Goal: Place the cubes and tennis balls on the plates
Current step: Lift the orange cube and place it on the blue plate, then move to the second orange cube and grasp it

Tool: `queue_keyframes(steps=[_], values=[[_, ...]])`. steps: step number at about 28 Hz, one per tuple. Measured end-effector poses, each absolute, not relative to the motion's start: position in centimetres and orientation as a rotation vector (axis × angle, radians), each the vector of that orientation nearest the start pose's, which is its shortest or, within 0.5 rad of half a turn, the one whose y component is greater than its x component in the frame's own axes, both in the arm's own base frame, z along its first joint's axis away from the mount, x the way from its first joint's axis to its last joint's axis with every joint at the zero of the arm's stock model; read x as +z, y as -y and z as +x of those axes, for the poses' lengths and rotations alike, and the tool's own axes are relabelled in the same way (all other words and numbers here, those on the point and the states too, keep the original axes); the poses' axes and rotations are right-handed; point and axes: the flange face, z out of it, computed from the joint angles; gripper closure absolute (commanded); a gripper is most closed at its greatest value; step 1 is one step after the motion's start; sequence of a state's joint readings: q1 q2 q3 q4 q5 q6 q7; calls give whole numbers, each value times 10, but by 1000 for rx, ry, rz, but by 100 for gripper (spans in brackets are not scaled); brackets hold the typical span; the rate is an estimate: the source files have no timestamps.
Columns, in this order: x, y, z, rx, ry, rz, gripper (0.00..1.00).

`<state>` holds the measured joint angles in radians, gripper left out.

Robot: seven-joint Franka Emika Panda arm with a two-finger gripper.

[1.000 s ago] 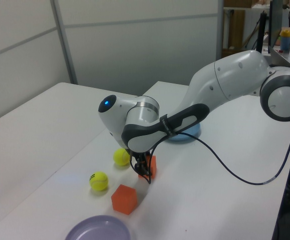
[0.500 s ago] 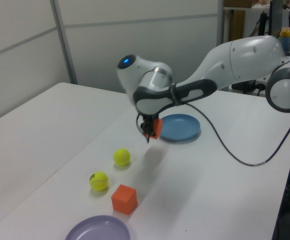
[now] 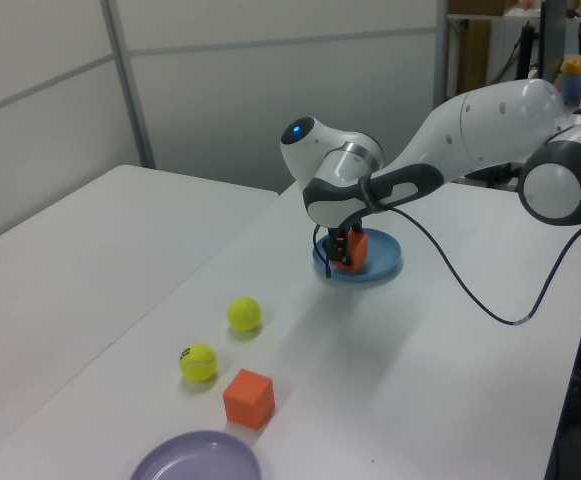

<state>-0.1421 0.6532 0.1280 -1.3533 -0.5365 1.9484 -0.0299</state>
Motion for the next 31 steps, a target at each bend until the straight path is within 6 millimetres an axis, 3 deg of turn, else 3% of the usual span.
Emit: queue_keyframes(steps=[5,8,11,12,13,16,18,23,28,31], values=[[367,53,727,34,351,-3504,0],[393,40,726,-30,372,-3443,0],[429,10,722,-117,431,-3364,0],[437,-3,720,-138,451,-3342,0],[449,-29,717,-165,496,-3308,0],[457,-85,707,-163,566,-3263,0],[454,-136,694,-115,598,-3239,0],[441,-232,655,36,677,-3235,0],[425,-294,619,142,734,-3249,0],[412,-312,607,181,765,-3250,0]])
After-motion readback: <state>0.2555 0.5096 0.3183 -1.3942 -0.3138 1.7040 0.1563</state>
